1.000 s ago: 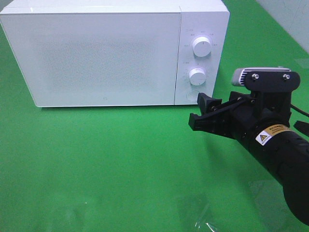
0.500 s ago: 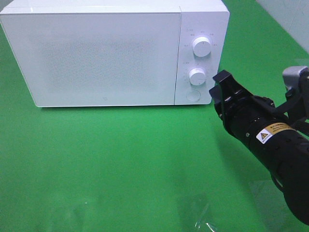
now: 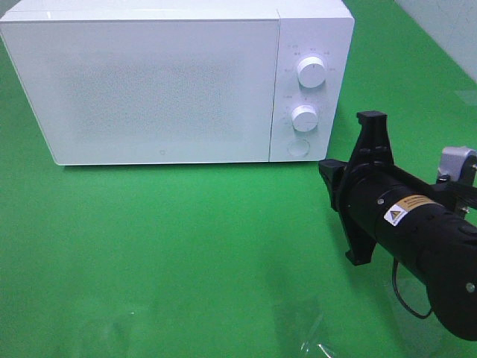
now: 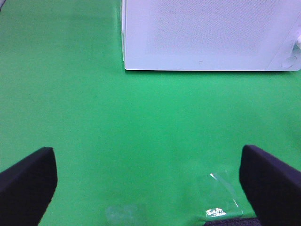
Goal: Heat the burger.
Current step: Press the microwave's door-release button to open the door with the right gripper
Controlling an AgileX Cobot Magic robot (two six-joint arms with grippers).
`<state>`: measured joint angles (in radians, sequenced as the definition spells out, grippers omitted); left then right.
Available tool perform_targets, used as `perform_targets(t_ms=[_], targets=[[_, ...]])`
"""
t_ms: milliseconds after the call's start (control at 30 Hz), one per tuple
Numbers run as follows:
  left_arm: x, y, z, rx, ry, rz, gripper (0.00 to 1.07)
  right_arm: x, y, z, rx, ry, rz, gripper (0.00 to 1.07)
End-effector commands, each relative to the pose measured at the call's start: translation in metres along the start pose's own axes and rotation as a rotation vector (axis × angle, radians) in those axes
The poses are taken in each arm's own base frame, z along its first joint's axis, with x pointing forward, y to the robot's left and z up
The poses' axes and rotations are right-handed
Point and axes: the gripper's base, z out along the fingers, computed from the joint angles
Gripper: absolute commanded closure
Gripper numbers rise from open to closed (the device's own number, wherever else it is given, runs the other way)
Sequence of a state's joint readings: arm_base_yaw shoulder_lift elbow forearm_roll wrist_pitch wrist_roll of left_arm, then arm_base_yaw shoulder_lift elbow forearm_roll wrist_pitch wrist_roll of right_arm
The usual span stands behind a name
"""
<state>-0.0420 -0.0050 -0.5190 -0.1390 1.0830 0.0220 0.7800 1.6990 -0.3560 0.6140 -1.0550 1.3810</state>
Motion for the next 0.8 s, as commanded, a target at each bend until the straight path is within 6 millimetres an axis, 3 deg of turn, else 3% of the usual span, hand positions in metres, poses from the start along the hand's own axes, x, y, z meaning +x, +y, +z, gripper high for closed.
perform_targets(t_ms=[33,200,433,800], targets=[[0.001,-0.001,-0.001,0.006,-0.028,-0.001,0.09,0.006,-0.003,0.012,0.03,-0.003,0.022,1.07],[0.001,-0.001,-0.001,0.006,-0.028,-0.001,0.09,0.012,-0.005,0.023,0.035,-0.008,0.03,1.07],[0.001,-0.001,-0.001,0.006,-0.028,-0.001,0.09,0.001,-0.007,0.056,0.089,-0.043,0.049,1.07],[0.001,-0.001,-0.001,0.006,-0.028,-0.001,0.09,-0.005,-0.008,0.09,0.115,-0.063,0.067,1.07]])
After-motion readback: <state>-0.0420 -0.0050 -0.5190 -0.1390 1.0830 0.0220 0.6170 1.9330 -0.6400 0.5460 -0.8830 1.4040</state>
